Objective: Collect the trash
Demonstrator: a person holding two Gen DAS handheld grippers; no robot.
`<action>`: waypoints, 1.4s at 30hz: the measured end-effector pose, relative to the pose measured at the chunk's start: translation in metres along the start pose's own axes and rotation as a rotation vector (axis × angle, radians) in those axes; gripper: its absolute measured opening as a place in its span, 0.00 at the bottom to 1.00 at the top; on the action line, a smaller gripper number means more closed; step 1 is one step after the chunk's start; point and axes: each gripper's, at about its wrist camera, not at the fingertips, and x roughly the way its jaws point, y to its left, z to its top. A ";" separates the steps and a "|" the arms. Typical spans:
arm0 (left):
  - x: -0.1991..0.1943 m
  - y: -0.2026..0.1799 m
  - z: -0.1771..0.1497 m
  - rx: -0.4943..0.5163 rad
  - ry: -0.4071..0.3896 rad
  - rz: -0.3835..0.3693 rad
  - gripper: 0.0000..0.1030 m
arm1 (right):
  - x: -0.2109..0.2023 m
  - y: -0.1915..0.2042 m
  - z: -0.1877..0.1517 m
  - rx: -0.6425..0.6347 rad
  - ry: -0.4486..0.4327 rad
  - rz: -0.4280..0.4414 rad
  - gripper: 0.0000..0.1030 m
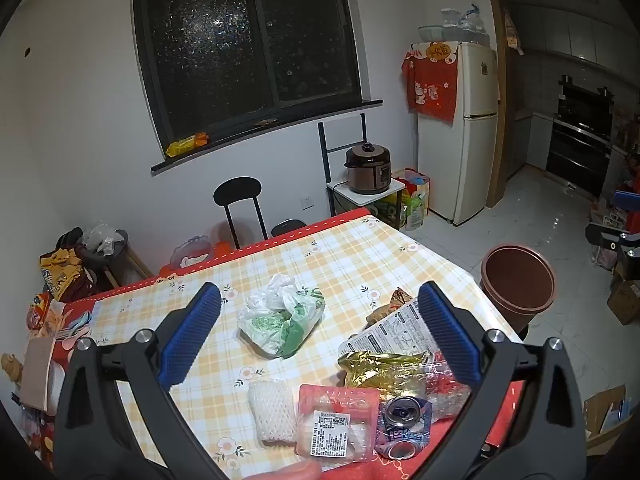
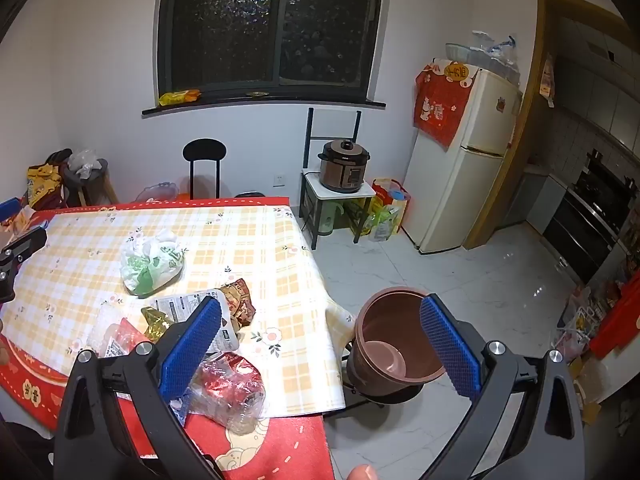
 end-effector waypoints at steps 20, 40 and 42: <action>-0.005 0.003 0.002 -0.012 -0.010 0.001 0.95 | 0.000 0.000 0.001 -0.006 0.000 -0.008 0.95; -0.013 0.013 0.019 -0.023 -0.013 0.005 0.95 | -0.001 0.000 0.007 -0.012 -0.002 -0.010 0.95; -0.014 0.013 0.019 -0.023 -0.014 0.006 0.95 | -0.001 0.001 0.007 -0.013 -0.002 -0.012 0.95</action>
